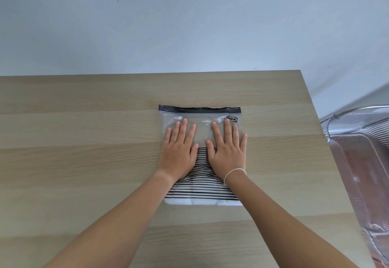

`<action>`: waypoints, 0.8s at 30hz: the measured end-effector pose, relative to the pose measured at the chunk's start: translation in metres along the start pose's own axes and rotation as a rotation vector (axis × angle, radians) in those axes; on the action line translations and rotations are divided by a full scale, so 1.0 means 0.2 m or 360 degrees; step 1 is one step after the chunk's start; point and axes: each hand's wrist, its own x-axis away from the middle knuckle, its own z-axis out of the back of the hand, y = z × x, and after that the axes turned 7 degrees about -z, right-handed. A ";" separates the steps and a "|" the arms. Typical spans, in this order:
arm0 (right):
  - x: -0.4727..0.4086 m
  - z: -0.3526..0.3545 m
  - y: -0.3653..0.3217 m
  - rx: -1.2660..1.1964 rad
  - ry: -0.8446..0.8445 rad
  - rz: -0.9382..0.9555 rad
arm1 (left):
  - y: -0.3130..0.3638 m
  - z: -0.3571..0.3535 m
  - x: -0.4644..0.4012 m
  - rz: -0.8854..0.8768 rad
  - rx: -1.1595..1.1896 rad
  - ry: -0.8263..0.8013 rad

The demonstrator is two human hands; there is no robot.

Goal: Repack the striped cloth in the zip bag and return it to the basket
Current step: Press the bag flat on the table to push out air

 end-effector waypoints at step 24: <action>-0.01 0.10 -0.05 -0.0223 0.0101 0.0021 | 0.00 0.17 -0.07 0.0043 0.0440 0.0205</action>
